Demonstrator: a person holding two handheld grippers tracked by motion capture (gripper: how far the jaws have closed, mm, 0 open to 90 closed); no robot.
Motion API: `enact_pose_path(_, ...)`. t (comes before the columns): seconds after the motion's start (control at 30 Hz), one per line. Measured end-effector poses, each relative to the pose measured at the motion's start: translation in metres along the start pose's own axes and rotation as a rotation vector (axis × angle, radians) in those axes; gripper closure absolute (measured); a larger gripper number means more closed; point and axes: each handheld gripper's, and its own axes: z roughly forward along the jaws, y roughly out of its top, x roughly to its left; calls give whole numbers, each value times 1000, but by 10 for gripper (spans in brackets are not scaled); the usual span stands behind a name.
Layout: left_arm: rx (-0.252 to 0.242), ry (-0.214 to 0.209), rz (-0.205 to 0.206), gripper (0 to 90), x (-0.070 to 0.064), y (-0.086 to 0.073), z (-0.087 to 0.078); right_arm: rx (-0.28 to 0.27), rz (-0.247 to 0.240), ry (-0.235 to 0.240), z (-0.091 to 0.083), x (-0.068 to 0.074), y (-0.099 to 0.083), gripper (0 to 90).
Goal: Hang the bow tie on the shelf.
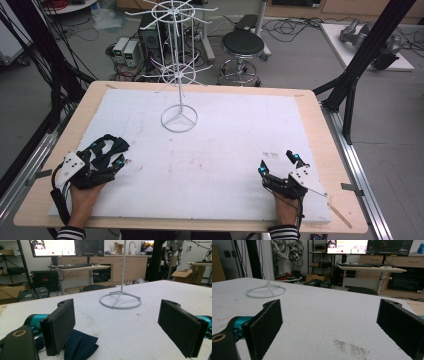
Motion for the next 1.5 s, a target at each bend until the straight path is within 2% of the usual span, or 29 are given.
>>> enact_pose_path(0.33,6,2,3,146,0,0,1,-8,2,-1,0,-1,0,55)
enact_pose_path(0.67,35,7,11,145,-1,2,2,-4,9,-1,0,-1,0,55)
enact_pose_path(0.97,42,-10,27,145,3,19,1,-7,5,0,0,-1,0,55)
enact_pose_path(1.23,116,-13,71,145,12,36,-3,-6,4,0,0,-1,0,55)
enact_pose_path(1.5,222,-1,68,145,27,49,-2,-6,5,0,0,-1,0,55)
